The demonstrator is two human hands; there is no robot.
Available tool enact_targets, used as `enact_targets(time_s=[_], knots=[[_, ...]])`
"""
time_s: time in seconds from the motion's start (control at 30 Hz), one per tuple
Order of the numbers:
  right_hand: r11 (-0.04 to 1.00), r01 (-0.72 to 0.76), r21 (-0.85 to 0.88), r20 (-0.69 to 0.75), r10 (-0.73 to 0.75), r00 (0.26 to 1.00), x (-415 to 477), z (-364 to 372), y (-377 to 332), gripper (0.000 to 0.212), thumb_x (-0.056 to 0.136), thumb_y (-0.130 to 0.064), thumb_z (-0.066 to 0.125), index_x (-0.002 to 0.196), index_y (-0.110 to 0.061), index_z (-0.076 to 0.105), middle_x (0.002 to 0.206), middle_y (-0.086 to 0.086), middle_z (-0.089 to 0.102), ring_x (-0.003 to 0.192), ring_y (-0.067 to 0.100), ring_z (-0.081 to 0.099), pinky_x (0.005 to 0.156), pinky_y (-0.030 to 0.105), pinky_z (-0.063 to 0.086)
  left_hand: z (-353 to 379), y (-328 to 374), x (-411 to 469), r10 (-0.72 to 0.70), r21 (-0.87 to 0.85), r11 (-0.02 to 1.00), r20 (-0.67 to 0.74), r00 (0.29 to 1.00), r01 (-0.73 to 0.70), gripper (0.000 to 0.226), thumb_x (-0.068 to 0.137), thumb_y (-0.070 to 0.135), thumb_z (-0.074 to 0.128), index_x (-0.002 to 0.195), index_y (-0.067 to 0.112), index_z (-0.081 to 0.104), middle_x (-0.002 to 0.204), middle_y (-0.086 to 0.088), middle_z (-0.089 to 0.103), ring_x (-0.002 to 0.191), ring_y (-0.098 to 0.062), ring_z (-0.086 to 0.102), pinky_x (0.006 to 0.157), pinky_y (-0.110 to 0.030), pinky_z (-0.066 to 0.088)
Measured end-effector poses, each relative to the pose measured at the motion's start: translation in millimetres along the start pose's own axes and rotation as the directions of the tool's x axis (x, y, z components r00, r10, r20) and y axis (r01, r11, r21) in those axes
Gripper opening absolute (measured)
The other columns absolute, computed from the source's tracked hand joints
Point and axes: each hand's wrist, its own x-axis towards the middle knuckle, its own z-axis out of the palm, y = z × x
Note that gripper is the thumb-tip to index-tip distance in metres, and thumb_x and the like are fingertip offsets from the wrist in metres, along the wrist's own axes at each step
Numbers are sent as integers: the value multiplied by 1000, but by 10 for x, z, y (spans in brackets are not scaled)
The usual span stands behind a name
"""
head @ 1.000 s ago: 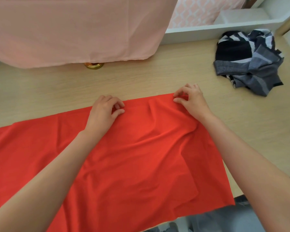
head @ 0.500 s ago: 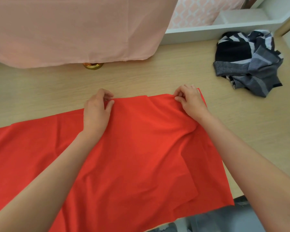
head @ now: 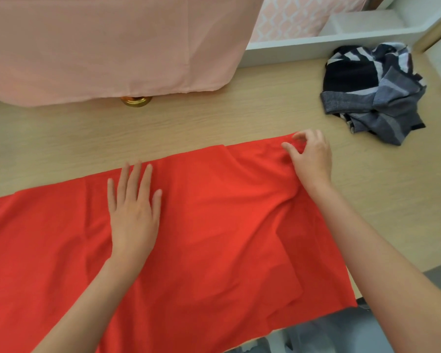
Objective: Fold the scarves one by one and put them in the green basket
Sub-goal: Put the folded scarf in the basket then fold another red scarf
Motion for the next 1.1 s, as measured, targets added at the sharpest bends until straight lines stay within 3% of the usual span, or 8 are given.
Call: enact_targets(time_s=[0.13,0.23,0.43,0.57,0.63,0.77,0.93,1.1], knots=[[992,-123,-35,19,124,992,-109,3,108,24,82,-31,71,94,-12,63,104,11,57,104,29,50,93,35,37,144,-128,-158,-50,91,995,111,993,40,62,99,41,22,151,7,24,159,-12,17,148,-25,12,119,-47,9],[989,-143,-38,16,144,989,-115,33,67,15,88,-25,64,89,-10,64,102,13,58,104,31,48,90,35,34,192,-128,-137,-60,133,990,109,992,45,64,98,43,20,151,8,22,159,-12,15,148,-26,9,120,-46,4],[960,-253,-118,-106,241,965,90,-85,255,23,94,-25,54,100,-4,62,113,17,57,113,33,46,92,36,30,169,-101,-142,-67,141,988,88,994,54,67,96,46,23,152,10,22,160,-10,15,149,-25,7,120,-48,4],[981,-195,-18,19,195,981,90,-48,330,24,94,-27,56,99,-5,61,110,17,56,110,32,45,94,35,31,175,-83,-131,-91,158,985,93,992,76,69,95,49,23,154,15,15,161,-9,11,149,-24,2,120,-49,3],[974,-213,76,9,213,977,-2,-73,310,28,94,-33,55,101,-6,59,110,15,55,109,29,44,94,33,31,178,-96,-127,-87,164,984,100,991,70,68,94,49,23,154,16,17,161,-10,10,149,-25,2,120,-50,3],[950,-244,197,-51,258,965,-460,-350,350,30,89,-34,63,102,-8,57,106,11,55,105,26,47,92,34,34,188,-95,-123,-87,162,984,108,990,69,70,94,51,22,154,15,15,161,-10,9,149,-26,1,119,-50,2],[964,-237,120,6,238,971,-1503,-715,446,18,80,-25,74,89,-16,61,88,4,57,85,25,51,82,39,40,154,-91,-125,-69,99,993,96,993,60,73,93,48,27,154,12,11,161,-15,7,149,-30,2,119,-54,2],[955,-285,83,94,277,956,-2260,-708,421,20,79,-20,75,94,-17,61,92,-5,53,88,15,49,83,33,42,-98,177,-401,102,40,994,6,995,-102,54,97,31,34,146,8,36,157,-13,23,148,-25,12,119,-52,5]])
